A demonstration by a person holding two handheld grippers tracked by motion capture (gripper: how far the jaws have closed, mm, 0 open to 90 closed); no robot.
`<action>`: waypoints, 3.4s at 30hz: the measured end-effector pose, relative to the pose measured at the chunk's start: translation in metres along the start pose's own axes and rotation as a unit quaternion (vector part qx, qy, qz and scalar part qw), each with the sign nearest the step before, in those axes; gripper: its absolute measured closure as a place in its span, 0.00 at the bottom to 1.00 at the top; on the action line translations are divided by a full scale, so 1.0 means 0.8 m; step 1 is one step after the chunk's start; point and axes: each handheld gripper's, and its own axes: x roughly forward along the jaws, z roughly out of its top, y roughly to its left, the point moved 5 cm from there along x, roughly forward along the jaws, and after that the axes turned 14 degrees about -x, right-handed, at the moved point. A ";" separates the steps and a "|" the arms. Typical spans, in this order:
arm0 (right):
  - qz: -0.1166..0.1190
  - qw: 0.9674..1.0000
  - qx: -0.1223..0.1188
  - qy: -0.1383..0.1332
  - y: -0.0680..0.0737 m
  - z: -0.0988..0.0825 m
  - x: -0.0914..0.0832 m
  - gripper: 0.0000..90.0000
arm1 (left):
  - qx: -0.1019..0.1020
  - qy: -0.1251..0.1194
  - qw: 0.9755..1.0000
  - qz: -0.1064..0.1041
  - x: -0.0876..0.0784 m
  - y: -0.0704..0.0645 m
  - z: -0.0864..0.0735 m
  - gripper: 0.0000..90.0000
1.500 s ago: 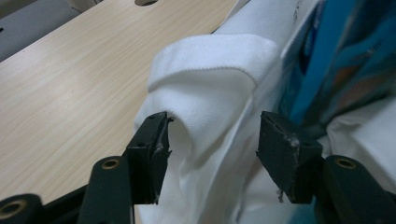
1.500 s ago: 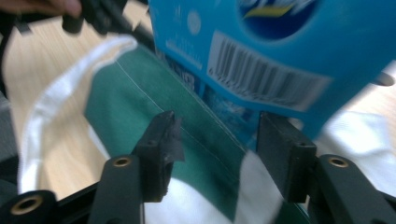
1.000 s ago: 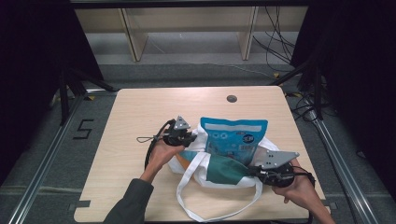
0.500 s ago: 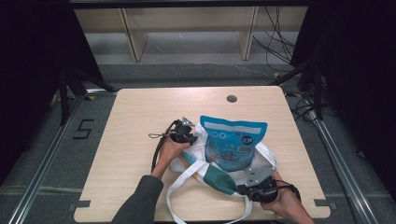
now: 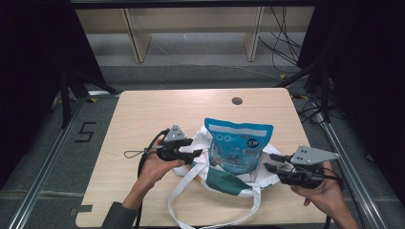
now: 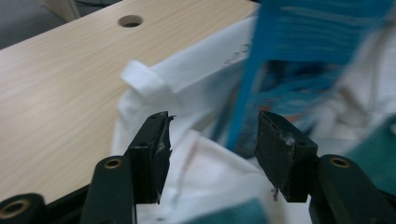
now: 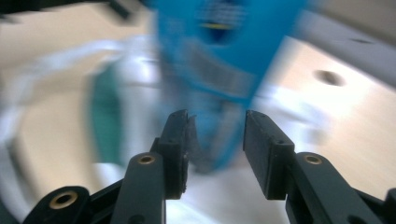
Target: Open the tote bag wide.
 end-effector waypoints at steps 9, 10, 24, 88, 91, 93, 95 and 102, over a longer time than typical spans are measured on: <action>-0.023 0.997 -0.005 0.072 -0.037 -0.031 0.043 0.68 | 0.025 0.029 0.997 -0.064 0.023 -0.047 -0.037 0.44; -0.022 0.997 -0.008 0.075 -0.039 -0.033 0.048 0.69 | 0.038 0.038 0.997 -0.061 0.029 -0.049 -0.042 0.45; -0.055 0.985 0.052 0.153 -0.109 -0.097 0.143 0.98 | 0.158 0.138 0.977 -0.033 0.076 -0.052 -0.108 0.93; 0.144 0.983 0.019 0.108 0.066 -0.077 0.070 0.73 | -0.023 0.063 0.990 0.128 0.109 0.098 0.007 0.63; 0.122 0.991 0.040 0.040 0.042 -0.051 0.049 0.57 | -0.046 0.013 0.993 0.103 0.088 0.079 0.021 0.53; 0.109 0.992 0.056 0.008 0.030 -0.038 0.035 0.55 | -0.051 -0.002 0.995 0.088 0.077 0.068 0.025 0.50; 0.094 0.994 0.054 0.004 0.024 -0.034 0.031 0.53 | -0.058 -0.008 0.995 0.078 0.066 0.058 0.027 0.47; -0.049 0.995 0.078 0.037 -0.044 -0.040 0.034 0.52 | -0.047 -0.022 0.998 0.033 0.034 0.010 0.007 0.47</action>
